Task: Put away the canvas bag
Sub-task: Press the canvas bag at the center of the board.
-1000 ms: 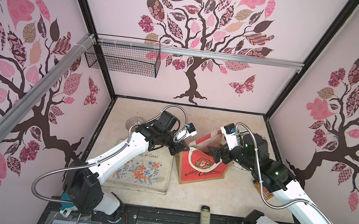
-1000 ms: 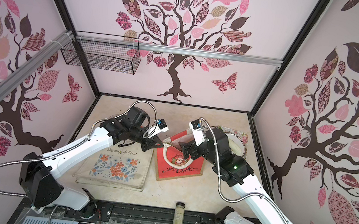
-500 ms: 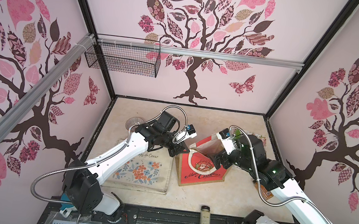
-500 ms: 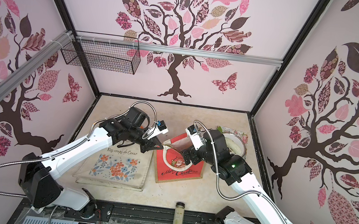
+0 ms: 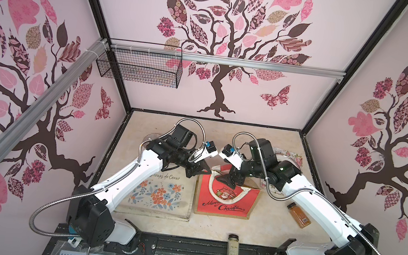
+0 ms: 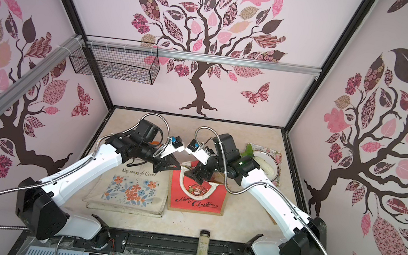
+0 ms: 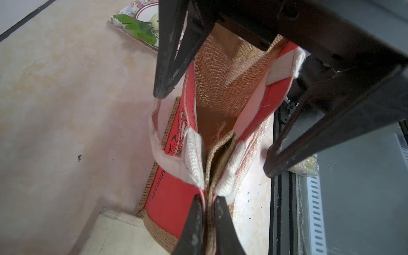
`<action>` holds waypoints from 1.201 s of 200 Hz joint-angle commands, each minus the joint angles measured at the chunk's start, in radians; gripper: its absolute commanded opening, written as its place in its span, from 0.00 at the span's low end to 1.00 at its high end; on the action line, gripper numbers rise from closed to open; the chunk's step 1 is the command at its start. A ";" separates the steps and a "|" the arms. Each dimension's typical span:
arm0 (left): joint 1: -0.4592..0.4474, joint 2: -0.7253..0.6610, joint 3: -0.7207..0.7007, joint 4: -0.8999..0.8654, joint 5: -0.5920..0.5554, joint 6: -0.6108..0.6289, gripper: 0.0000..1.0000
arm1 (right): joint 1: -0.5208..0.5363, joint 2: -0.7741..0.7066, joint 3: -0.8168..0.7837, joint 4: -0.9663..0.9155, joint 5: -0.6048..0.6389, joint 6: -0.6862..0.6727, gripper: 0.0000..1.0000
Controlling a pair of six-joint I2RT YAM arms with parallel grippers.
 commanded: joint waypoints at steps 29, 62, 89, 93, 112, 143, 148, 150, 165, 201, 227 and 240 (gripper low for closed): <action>-0.004 -0.057 -0.043 0.109 0.050 -0.006 0.00 | 0.004 -0.022 -0.088 0.126 0.019 -0.118 0.55; -0.004 -0.055 -0.044 0.102 0.014 -0.010 0.00 | 0.002 -0.011 -0.083 0.083 0.045 -0.120 0.17; -0.006 -0.059 -0.044 0.107 0.001 -0.024 0.00 | 0.003 -0.006 -0.066 0.032 0.079 -0.131 0.00; -0.006 -0.060 -0.045 0.108 -0.001 -0.024 0.00 | 0.003 -0.005 -0.064 0.026 0.089 -0.132 0.00; -0.020 -0.067 -0.048 0.109 -0.020 -0.025 0.00 | 0.002 -0.001 -0.051 0.000 0.118 -0.142 0.00; -0.031 -0.077 -0.054 0.108 -0.045 -0.025 0.00 | 0.002 -0.010 -0.051 -0.029 0.174 -0.149 0.67; -0.030 -0.077 -0.054 0.108 -0.045 -0.023 0.00 | 0.002 -0.012 -0.049 -0.036 0.187 -0.150 0.69; -0.030 -0.078 -0.054 0.108 -0.045 -0.023 0.00 | 0.003 -0.012 -0.048 -0.040 0.192 -0.153 0.70; -0.031 -0.081 -0.058 0.112 -0.049 -0.024 0.00 | -0.007 -0.013 -0.039 -0.082 0.228 -0.170 0.74; -0.032 -0.077 -0.056 0.111 -0.048 -0.025 0.00 | -0.039 0.014 0.025 -0.172 0.260 -0.186 0.70; -0.034 -0.081 -0.058 0.109 -0.059 -0.025 0.00 | -0.041 0.012 0.034 -0.190 0.294 -0.196 0.59; -0.034 -0.082 -0.058 0.110 -0.062 -0.025 0.00 | -0.043 0.008 0.028 -0.187 0.290 -0.201 0.37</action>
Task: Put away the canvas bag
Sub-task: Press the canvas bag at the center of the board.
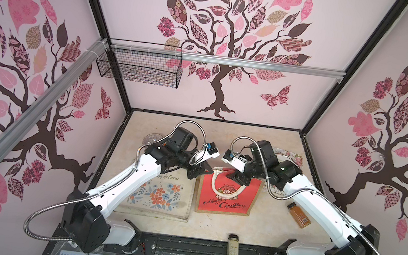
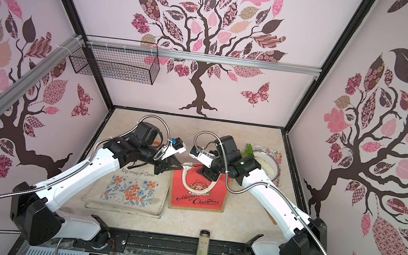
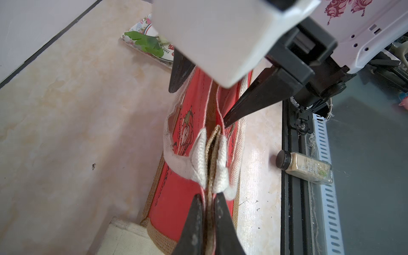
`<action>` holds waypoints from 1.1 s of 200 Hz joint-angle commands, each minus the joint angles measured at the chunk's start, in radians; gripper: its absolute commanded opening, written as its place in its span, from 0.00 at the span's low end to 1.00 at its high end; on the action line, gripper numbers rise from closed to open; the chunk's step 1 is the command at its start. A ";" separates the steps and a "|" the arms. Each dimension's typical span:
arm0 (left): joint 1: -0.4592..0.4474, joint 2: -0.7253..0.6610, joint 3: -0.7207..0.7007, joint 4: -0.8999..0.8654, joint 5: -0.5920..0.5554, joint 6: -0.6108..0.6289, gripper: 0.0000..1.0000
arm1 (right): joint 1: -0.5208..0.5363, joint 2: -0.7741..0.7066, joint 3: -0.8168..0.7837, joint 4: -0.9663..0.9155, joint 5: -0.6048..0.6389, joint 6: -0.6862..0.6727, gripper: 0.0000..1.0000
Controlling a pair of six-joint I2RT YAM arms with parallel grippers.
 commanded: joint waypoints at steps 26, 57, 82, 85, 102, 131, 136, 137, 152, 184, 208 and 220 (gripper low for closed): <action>-0.002 -0.035 -0.022 0.023 -0.005 -0.001 0.00 | -0.012 0.002 0.005 -0.048 0.016 -0.018 0.00; -0.009 -0.033 -0.023 0.032 -0.020 -0.017 0.29 | -0.012 -0.009 -0.017 -0.017 0.007 -0.007 0.00; -0.016 -0.071 -0.043 0.111 -0.014 -0.032 0.75 | -0.012 -0.010 -0.022 -0.012 -0.026 0.010 0.35; -0.017 -0.076 -0.049 0.129 -0.016 -0.039 0.79 | -0.011 -0.012 -0.023 -0.008 -0.026 0.012 0.39; -0.044 -0.088 -0.050 0.185 -0.066 -0.043 0.97 | -0.012 -0.033 -0.050 0.048 -0.008 0.038 0.61; -0.068 -0.022 0.061 0.101 -0.126 -0.033 0.98 | -0.012 -0.116 -0.105 0.187 0.091 0.109 0.78; -0.071 -0.007 0.079 0.086 -0.127 -0.031 0.98 | -0.012 -0.134 -0.111 0.207 0.105 0.129 0.79; -0.072 -0.004 0.082 0.083 -0.128 -0.031 0.98 | -0.012 -0.137 -0.112 0.210 0.107 0.133 0.79; -0.088 0.038 0.145 0.027 -0.163 0.000 0.98 | -0.012 -0.178 -0.112 0.230 0.118 0.190 0.81; -0.094 0.136 0.328 -0.065 -0.214 0.022 0.98 | -0.011 -0.222 -0.145 0.276 0.112 0.283 0.91; -0.094 0.221 0.458 -0.179 -0.154 0.082 0.98 | -0.012 -0.245 -0.135 0.256 0.171 0.374 0.94; -0.093 0.284 0.538 -0.292 -0.092 0.130 0.98 | -0.012 -0.277 -0.126 0.243 0.188 0.431 0.97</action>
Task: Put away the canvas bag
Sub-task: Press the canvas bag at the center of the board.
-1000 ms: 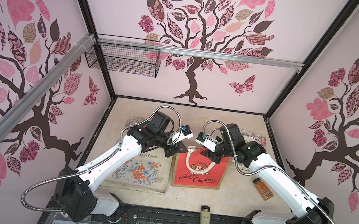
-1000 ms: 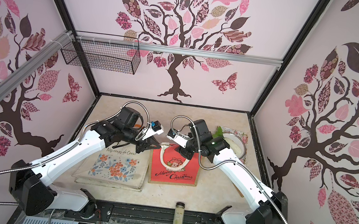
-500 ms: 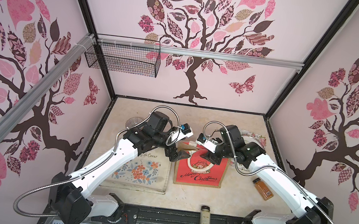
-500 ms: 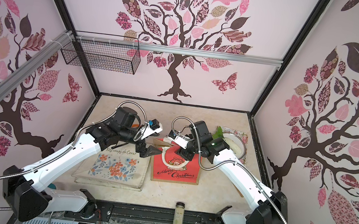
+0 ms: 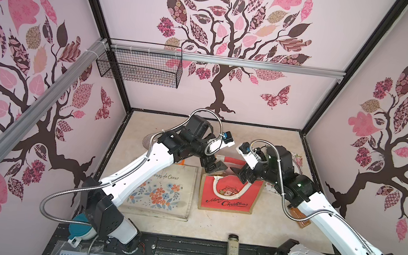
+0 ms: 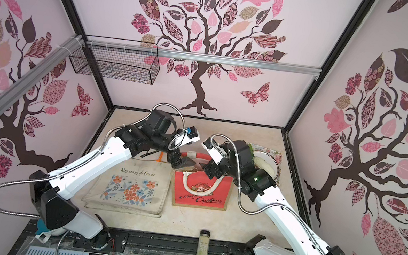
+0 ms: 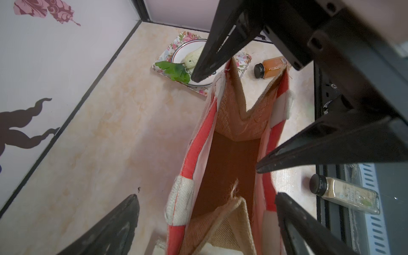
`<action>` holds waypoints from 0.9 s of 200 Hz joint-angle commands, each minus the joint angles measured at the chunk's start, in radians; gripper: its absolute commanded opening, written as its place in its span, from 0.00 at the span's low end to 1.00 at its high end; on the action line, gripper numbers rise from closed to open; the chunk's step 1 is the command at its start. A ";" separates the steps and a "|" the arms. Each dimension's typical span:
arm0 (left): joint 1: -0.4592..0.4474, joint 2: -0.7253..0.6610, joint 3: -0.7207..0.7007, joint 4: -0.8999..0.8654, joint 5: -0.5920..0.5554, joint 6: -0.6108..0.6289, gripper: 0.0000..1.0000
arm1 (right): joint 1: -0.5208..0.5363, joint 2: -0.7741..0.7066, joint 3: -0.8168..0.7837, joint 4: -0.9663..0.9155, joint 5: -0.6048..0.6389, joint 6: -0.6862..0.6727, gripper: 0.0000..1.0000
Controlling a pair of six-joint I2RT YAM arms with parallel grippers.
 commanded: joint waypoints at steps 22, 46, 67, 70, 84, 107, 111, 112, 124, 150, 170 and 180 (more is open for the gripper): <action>-0.003 0.199 0.307 -0.331 0.128 0.116 0.98 | -0.004 -0.131 0.011 -0.079 0.056 0.241 0.98; -0.009 0.272 0.400 -0.343 0.154 0.105 0.98 | -0.004 -0.191 0.032 -0.208 0.095 0.353 1.00; -0.027 0.342 0.456 -0.348 0.154 0.110 0.98 | -0.004 -0.204 0.042 -0.324 0.161 0.480 1.00; -0.032 0.352 0.464 -0.350 0.146 0.108 0.98 | -0.004 -0.204 0.040 -0.335 0.162 0.494 1.00; -0.052 0.398 0.496 -0.351 0.089 0.081 0.98 | -0.004 -0.209 0.020 -0.358 0.120 0.519 1.00; -0.079 0.435 0.514 -0.388 0.069 0.099 0.98 | -0.003 -0.232 -0.046 -0.343 0.089 0.522 1.00; -0.082 0.436 0.511 -0.389 0.069 0.101 0.98 | -0.004 -0.235 -0.056 -0.337 0.094 0.520 1.00; -0.082 0.436 0.510 -0.389 0.069 0.101 0.98 | -0.004 -0.236 -0.059 -0.335 0.094 0.518 1.00; -0.085 0.433 0.499 -0.387 0.075 0.108 0.96 | -0.004 -0.239 -0.080 -0.318 0.081 0.497 1.00; -0.084 0.433 0.504 -0.409 0.088 0.131 0.92 | -0.004 -0.236 -0.119 -0.267 0.018 0.444 0.99; -0.080 0.446 0.533 -0.449 0.139 0.142 0.88 | -0.004 -0.223 -0.143 -0.244 -0.044 0.401 0.92; -0.080 0.459 0.559 -0.493 0.177 0.165 0.87 | -0.004 -0.217 -0.158 -0.235 -0.046 0.387 0.91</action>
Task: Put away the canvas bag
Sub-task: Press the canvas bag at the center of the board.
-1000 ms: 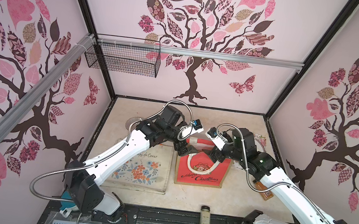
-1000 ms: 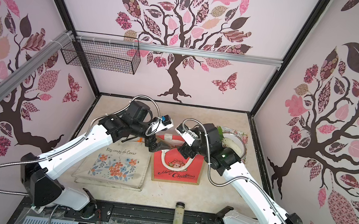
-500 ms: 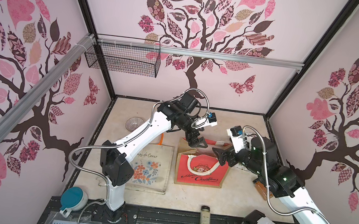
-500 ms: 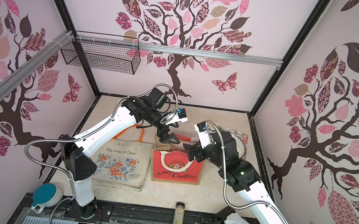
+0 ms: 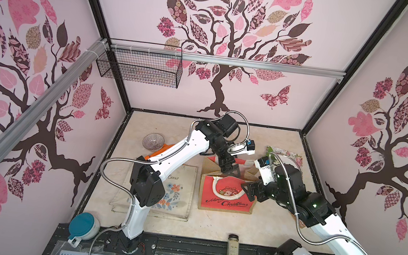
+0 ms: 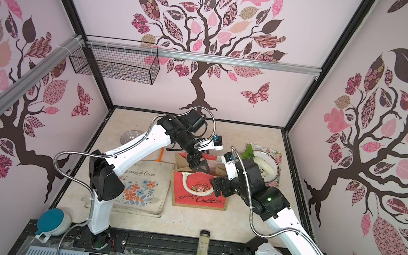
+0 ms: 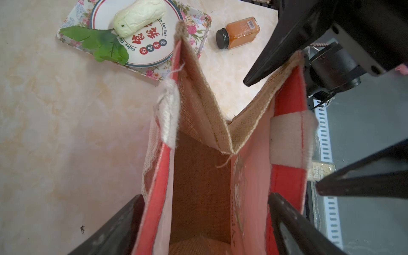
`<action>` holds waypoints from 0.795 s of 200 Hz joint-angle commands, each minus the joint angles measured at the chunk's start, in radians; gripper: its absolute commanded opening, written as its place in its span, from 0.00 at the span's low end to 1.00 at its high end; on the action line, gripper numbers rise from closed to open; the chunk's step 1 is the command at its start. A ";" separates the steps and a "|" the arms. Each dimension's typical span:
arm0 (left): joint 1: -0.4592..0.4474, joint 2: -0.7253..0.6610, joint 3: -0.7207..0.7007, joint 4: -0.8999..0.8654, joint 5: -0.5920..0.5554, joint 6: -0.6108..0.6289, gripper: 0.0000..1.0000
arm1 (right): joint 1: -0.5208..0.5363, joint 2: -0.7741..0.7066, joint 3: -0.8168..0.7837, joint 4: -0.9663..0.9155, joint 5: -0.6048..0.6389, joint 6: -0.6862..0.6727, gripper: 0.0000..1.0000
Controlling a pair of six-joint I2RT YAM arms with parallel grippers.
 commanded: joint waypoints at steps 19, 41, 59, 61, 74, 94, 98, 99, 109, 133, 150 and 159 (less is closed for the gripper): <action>0.004 0.044 0.123 -0.177 0.148 0.082 0.87 | -0.004 0.007 -0.047 0.077 -0.022 -0.069 0.87; 0.003 0.036 0.100 -0.183 0.189 0.082 0.87 | -0.004 0.003 -0.081 0.122 0.020 -0.073 0.74; -0.009 0.025 0.069 -0.182 0.175 0.086 0.87 | -0.004 -0.012 -0.114 0.186 0.061 -0.066 0.54; -0.010 0.023 0.066 -0.182 0.172 0.087 0.88 | -0.004 -0.015 -0.118 0.193 0.064 -0.065 0.52; -0.015 0.005 0.029 -0.157 0.164 0.079 0.88 | -0.004 -0.020 -0.137 0.231 0.063 -0.066 0.49; -0.036 -0.047 -0.059 -0.055 0.102 0.043 0.85 | -0.004 -0.016 -0.143 0.255 0.048 -0.060 0.44; -0.047 -0.062 -0.085 -0.022 0.062 0.036 0.85 | -0.004 -0.017 -0.145 0.260 0.045 -0.056 0.43; -0.049 -0.066 -0.092 -0.013 0.052 0.034 0.85 | -0.004 -0.018 -0.146 0.261 0.044 -0.056 0.42; -0.084 -0.106 -0.171 0.075 -0.083 0.030 0.83 | -0.004 -0.031 -0.157 0.278 0.028 -0.059 0.39; -0.109 -0.176 -0.302 0.256 -0.198 -0.018 0.62 | -0.004 -0.064 -0.177 0.303 -0.022 -0.080 0.35; -0.092 -0.203 -0.321 0.304 -0.127 -0.032 0.34 | -0.004 -0.059 -0.178 0.293 -0.026 -0.083 0.31; -0.093 -0.212 -0.331 0.328 -0.095 -0.029 0.29 | -0.004 -0.056 -0.180 0.296 -0.035 -0.080 0.29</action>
